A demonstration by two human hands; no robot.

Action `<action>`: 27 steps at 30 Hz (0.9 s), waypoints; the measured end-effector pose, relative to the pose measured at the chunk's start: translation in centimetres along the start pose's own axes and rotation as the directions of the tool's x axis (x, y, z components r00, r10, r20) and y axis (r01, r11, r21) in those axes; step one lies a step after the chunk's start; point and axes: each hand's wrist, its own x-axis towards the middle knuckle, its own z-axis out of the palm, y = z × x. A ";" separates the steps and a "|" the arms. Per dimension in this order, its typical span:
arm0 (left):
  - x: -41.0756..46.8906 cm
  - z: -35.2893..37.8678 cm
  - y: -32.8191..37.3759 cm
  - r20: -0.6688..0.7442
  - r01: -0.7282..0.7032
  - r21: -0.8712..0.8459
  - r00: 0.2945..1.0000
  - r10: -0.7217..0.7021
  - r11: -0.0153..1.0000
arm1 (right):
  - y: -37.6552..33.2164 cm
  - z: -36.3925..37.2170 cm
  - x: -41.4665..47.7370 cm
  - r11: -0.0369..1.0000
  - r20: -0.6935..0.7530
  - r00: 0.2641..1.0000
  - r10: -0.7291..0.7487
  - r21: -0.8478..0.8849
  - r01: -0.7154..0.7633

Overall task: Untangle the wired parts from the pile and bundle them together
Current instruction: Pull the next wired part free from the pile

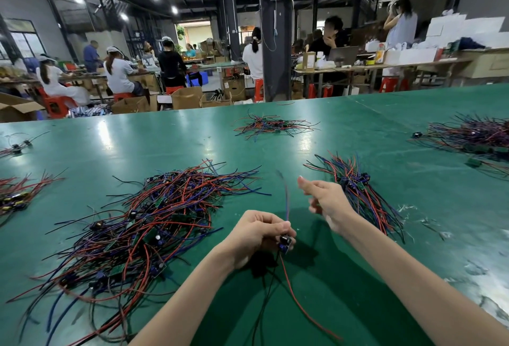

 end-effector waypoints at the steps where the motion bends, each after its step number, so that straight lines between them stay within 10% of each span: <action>1: 0.1 0.0 0.0 -0.043 -0.009 -0.023 0.999 0.008 1.000 | -0.1 0.2 -0.3 0.995 0.067 0.993 0.093 0.020 -0.094; 7: 0.5 -0.4 -0.1 -0.156 -0.025 0.015 0.987 0.027 1.000 | 0.0 2.3 -2.7 0.988 0.384 0.911 0.151 -0.050 -0.143; 27: 0.8 -0.6 -0.1 -0.159 0.045 0.084 0.987 -0.031 0.995 | 1.3 2.4 -1.2 0.919 0.163 0.960 -0.227 -0.289 0.267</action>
